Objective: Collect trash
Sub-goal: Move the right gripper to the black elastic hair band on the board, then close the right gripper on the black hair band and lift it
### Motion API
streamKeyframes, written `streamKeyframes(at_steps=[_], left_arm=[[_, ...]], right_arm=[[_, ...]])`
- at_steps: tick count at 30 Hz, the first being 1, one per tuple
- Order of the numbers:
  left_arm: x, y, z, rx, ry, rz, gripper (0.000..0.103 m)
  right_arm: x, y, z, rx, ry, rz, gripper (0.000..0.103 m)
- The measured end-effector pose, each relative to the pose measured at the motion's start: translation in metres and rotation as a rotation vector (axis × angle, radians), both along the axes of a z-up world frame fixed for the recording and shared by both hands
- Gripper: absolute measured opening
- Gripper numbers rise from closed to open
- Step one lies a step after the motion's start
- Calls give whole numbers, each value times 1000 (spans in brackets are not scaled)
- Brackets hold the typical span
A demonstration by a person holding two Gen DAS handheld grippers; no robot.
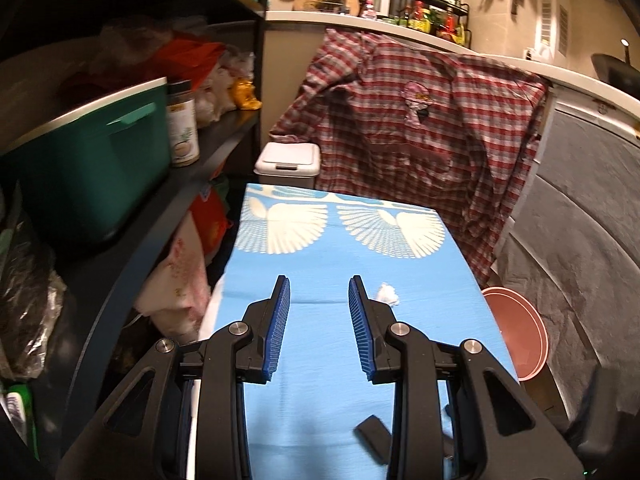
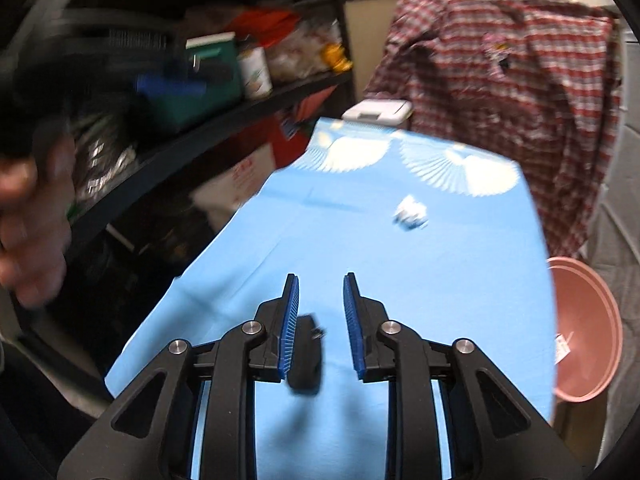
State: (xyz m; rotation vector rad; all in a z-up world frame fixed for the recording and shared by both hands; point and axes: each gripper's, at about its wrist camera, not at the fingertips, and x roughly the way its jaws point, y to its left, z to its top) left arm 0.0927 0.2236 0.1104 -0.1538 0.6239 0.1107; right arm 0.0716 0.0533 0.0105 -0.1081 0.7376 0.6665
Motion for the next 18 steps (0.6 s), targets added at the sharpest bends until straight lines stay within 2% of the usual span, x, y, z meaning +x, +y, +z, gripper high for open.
streamKeyframes(at_steps=[5, 10, 12, 14, 16, 18], left_arm=[[-7, 17, 2, -8, 2, 21, 31], [-6, 27, 0, -15, 10, 37, 31], [-4, 29, -2, -18, 13, 40, 31], [-2, 29, -3, -18, 15, 38, 31], [-1, 28, -4, -17, 16, 37, 31], [3, 26, -5, -16, 18, 36, 31]], right_arm=[[-2, 25, -27, -59, 67, 65, 43], [0, 39, -52, -161, 100, 79, 43], [4, 38, -58, -175, 110, 67, 35], [7, 34, -58, -174, 112, 60, 13], [10, 28, -55, -162, 109, 47, 5], [13, 22, -52, -147, 106, 34, 3]])
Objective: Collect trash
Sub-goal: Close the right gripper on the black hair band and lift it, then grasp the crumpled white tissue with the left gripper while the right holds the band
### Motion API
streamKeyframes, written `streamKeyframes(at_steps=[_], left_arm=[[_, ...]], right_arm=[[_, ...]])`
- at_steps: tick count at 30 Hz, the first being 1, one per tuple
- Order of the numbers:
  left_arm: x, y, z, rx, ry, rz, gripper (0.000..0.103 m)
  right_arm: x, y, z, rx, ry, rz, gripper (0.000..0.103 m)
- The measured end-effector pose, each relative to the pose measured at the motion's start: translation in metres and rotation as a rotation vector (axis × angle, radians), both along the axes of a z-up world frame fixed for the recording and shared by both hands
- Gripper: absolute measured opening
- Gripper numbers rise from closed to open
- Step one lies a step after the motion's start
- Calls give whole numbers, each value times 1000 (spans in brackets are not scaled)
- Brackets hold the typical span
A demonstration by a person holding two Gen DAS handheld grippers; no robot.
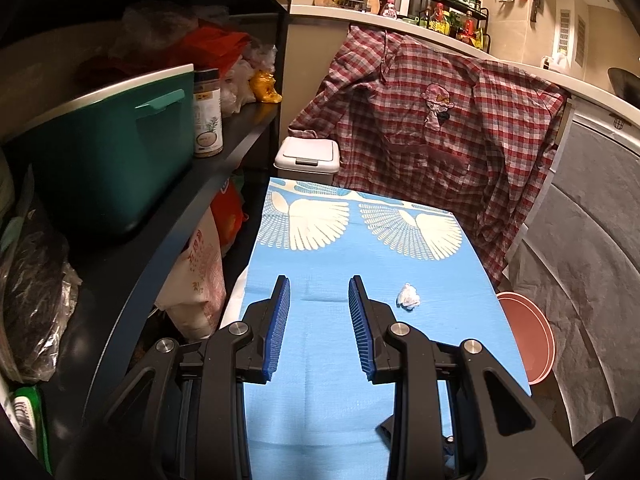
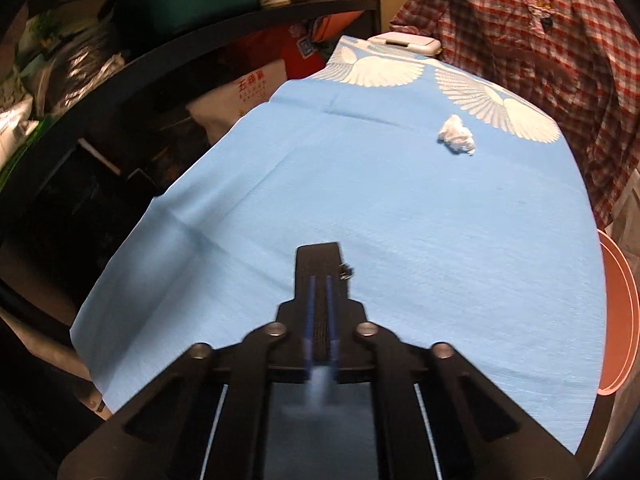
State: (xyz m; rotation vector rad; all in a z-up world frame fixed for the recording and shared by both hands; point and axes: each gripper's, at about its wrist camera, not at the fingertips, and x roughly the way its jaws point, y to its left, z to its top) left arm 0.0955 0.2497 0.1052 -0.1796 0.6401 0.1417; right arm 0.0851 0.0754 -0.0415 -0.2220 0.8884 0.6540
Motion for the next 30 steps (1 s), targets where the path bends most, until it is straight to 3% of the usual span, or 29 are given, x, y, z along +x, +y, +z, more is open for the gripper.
streamKeyframes(at_steps=[6, 10, 12, 13, 14, 18, 19, 22, 30], left_arm=[[11, -6, -4, -3, 9, -4, 31], [19, -8, -5, -9, 13, 0, 31], [21, -8, -6, -12, 15, 3, 31], [22, -8, -6, -13, 15, 5, 31], [23, -7, -6, -14, 16, 7, 31], [21, -5, -6, -13, 16, 8, 31], [22, -6, -5, -14, 17, 9, 31], [21, -1, -8, -20, 20, 14, 31], [41, -19, -25, -41, 47, -35, 31]], right_arm=[[16, -28, 14, 54, -17, -61, 0], [20, -31, 13, 114, 42, -18, 6], [14, -23, 8, 112, 55, 28, 34], [10, -19, 8, 112, 45, 45, 57], [4, -14, 7, 105, 34, 69, 58], [-8, 7, -1, 21, 0, 120, 56], [-8, 10, -4, -15, -5, 116, 52], [-1, 10, -16, -64, 20, 84, 24], [18, -25, 9, 13, -20, -36, 23]])
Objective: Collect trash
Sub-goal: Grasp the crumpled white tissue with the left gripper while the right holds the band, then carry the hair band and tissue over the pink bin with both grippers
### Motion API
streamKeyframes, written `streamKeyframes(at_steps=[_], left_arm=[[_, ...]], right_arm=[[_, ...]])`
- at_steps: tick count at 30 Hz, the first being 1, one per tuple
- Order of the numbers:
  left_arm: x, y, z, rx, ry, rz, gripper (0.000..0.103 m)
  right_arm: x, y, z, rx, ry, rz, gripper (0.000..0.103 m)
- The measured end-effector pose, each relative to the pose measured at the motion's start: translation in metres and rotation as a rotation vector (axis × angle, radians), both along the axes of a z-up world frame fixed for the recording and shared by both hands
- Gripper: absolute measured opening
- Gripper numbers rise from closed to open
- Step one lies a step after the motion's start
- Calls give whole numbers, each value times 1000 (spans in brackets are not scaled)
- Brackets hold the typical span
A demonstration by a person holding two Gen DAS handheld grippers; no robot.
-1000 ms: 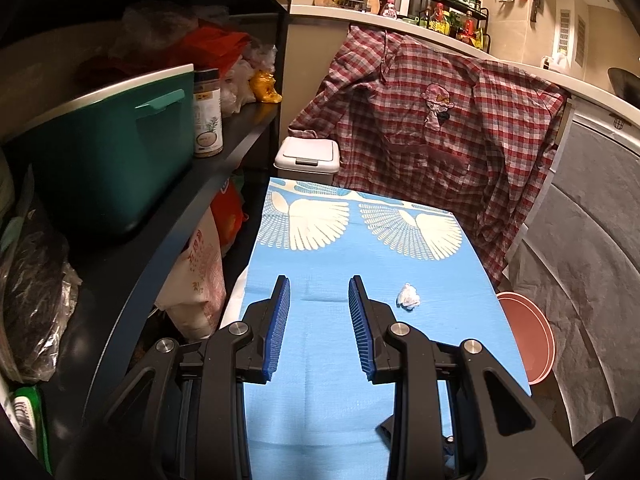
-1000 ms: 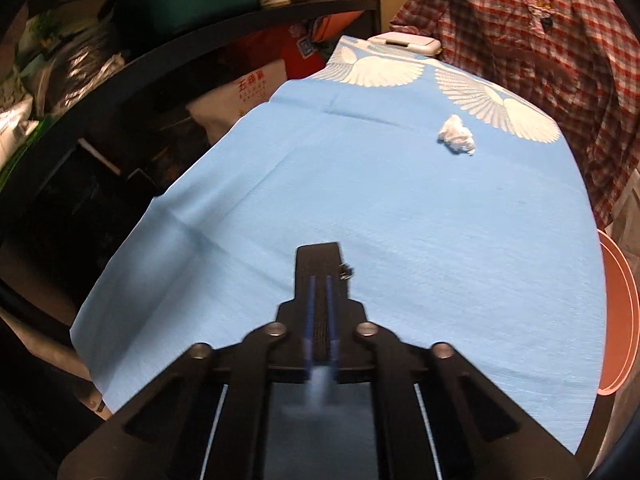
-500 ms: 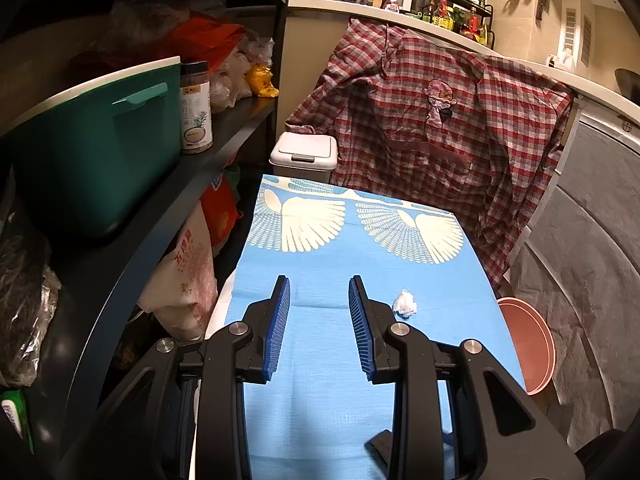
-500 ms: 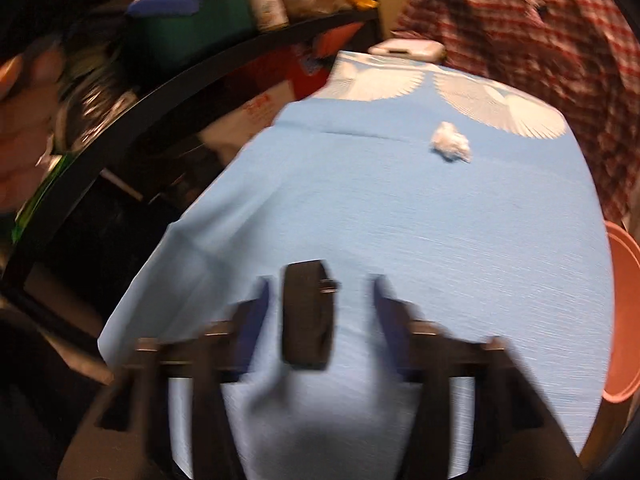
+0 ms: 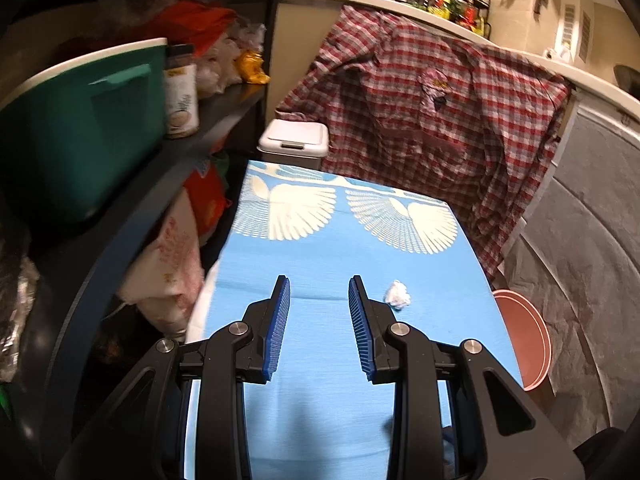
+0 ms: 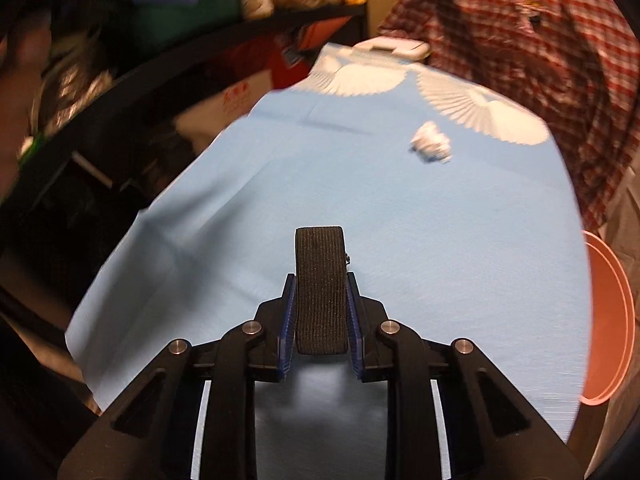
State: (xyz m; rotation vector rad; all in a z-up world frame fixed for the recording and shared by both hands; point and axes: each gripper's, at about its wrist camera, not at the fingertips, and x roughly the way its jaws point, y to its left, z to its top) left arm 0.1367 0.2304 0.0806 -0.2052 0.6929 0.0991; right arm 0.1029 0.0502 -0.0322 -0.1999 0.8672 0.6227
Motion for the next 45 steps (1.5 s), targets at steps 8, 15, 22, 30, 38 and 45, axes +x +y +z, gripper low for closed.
streamKeyframes(at_steps=[8, 15, 22, 30, 38, 45], left_arm=[[36, -38, -26, -13, -12, -56, 31], [78, -69, -73, 46, 19, -85, 31], [104, -89, -107, 62, 60, -136, 34], [133, -96, -139, 42, 122, -134, 41], [145, -101, -149, 19, 165, -148, 16], [132, -103, -126, 28, 123, -143, 13]], right_arm=[[37, -59, 0, -12, -26, -196, 23], [63, -88, -11, -28, -11, -277, 23], [69, -96, -16, -20, 13, -278, 23], [75, -96, -21, -15, 31, -267, 23], [76, -97, -19, -12, 24, -266, 23], [75, -101, -4, 9, -3, -282, 23]])
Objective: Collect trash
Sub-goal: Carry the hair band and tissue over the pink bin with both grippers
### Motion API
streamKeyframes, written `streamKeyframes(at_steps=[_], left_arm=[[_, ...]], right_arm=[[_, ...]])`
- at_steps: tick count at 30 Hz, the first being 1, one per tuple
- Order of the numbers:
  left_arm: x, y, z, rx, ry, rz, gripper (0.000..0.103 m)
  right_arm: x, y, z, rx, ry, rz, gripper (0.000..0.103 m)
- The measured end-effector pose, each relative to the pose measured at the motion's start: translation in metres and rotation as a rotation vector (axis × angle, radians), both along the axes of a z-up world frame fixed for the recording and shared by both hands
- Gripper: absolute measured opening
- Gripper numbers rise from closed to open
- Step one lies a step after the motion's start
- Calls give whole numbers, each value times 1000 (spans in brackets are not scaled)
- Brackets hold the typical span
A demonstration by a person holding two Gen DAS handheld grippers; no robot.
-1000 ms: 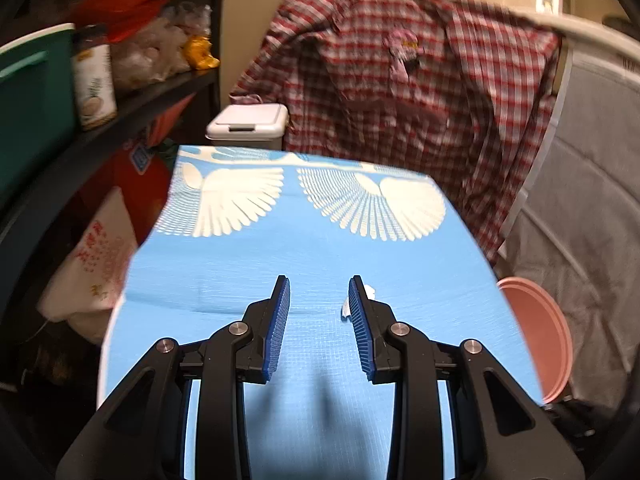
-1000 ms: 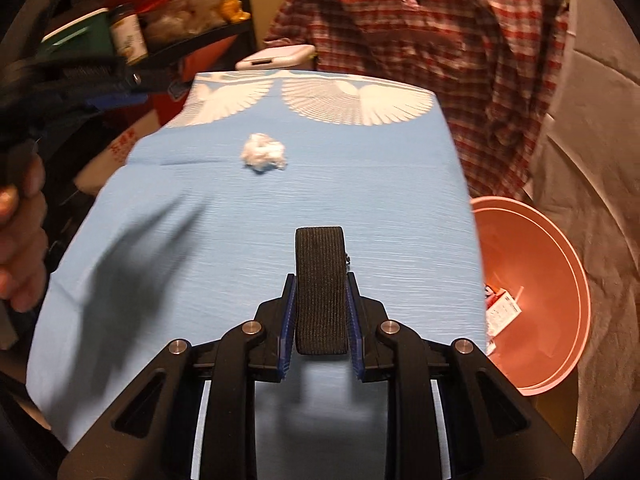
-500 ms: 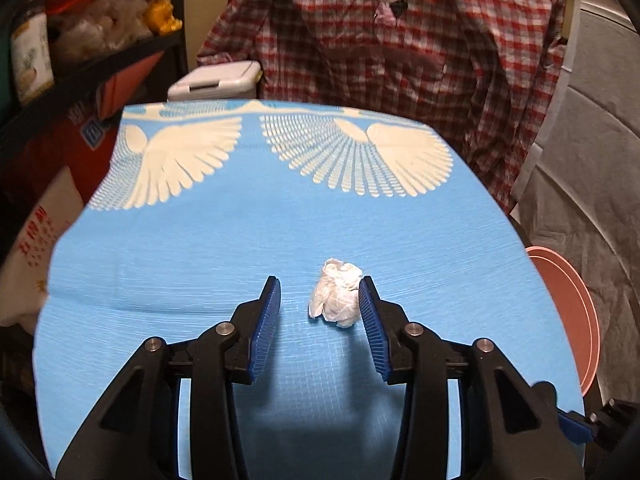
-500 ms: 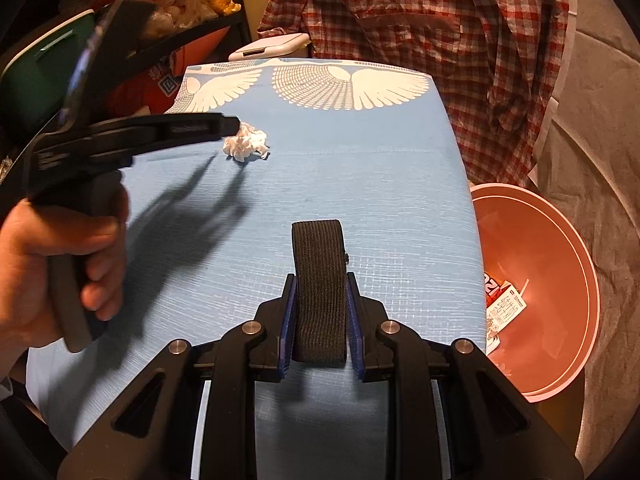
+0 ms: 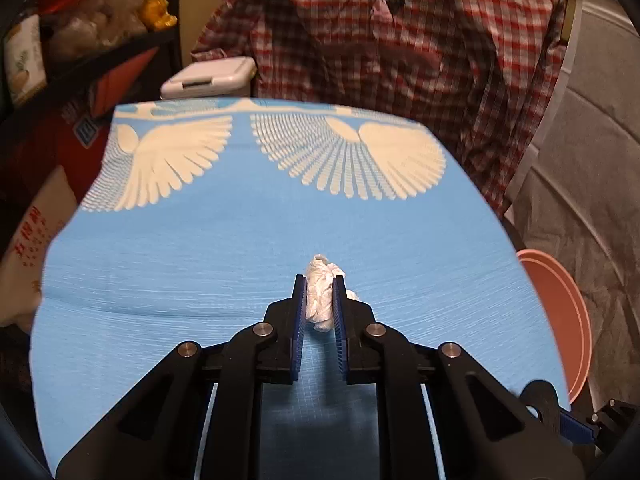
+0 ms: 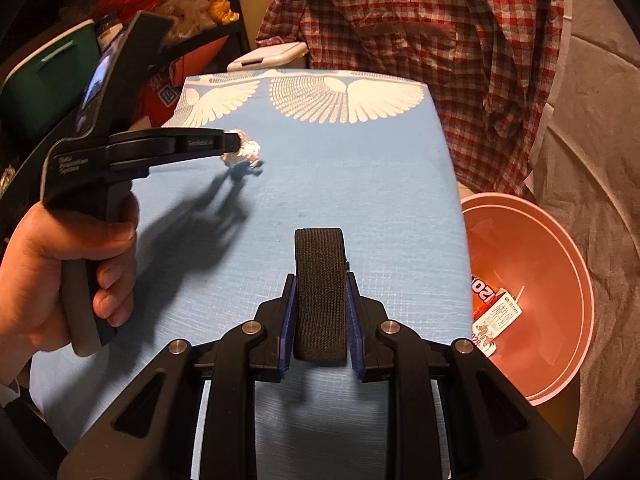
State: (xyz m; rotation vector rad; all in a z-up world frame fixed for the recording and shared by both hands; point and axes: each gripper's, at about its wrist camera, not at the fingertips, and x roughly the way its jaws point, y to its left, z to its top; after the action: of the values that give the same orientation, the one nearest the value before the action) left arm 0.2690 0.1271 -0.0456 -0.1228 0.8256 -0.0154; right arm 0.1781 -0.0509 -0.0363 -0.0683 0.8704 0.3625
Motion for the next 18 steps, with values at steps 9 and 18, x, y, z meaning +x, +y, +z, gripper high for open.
streamKeyframes(at_steps=[9, 18], left_arm=[[-37, 0, 49, 1, -95, 26, 13], [-81, -12, 95, 15, -173, 6, 13]], right_arm=[[-11, -9, 36, 37, -71, -41, 23], [-28, -32, 80, 39, -154, -114, 23]])
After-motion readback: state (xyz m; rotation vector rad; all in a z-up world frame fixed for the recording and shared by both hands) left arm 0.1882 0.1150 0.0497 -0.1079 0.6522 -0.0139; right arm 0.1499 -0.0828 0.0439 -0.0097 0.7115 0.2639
